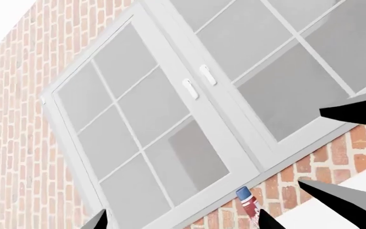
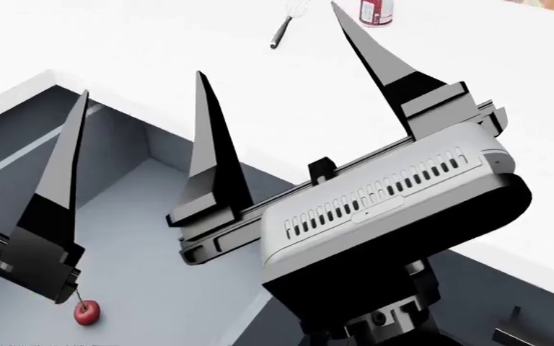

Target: Close the left drawer.

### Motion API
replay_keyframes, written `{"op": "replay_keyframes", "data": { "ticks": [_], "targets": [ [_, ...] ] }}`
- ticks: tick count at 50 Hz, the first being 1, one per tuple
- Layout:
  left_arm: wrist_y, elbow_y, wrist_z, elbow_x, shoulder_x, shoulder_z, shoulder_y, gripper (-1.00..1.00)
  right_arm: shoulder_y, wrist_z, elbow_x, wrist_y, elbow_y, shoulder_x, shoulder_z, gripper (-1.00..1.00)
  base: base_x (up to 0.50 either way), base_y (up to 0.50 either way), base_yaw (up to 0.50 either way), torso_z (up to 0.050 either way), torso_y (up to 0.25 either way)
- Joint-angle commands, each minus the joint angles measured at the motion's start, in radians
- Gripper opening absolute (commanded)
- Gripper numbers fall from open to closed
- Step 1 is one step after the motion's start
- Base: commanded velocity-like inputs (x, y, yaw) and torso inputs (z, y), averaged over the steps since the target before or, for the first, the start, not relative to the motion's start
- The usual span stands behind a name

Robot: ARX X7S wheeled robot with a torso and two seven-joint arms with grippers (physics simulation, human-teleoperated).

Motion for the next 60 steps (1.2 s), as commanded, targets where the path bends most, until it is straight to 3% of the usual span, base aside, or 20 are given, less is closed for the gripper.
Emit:
{"op": "replay_keyframes", "data": {
  "ticks": [1, 60],
  "targets": [
    [0.015, -0.007, -0.003, -0.001, -0.006, 0.001, 0.004, 1.0, 0.005, 0.001, -0.003, 0.002, 0.002, 0.003, -0.009, 1.0, 0.05, 0.03, 0.5, 0.0, 0.0],
    [0.038, -0.008, -0.03, -0.011, -0.038, 0.006, -0.004, 1.0, 0.016, 0.014, 0.009, 0.025, -0.009, 0.008, -0.028, 1.0, 0.05, 0.04, 0.5, 0.0, 0.0]
  ]
}}
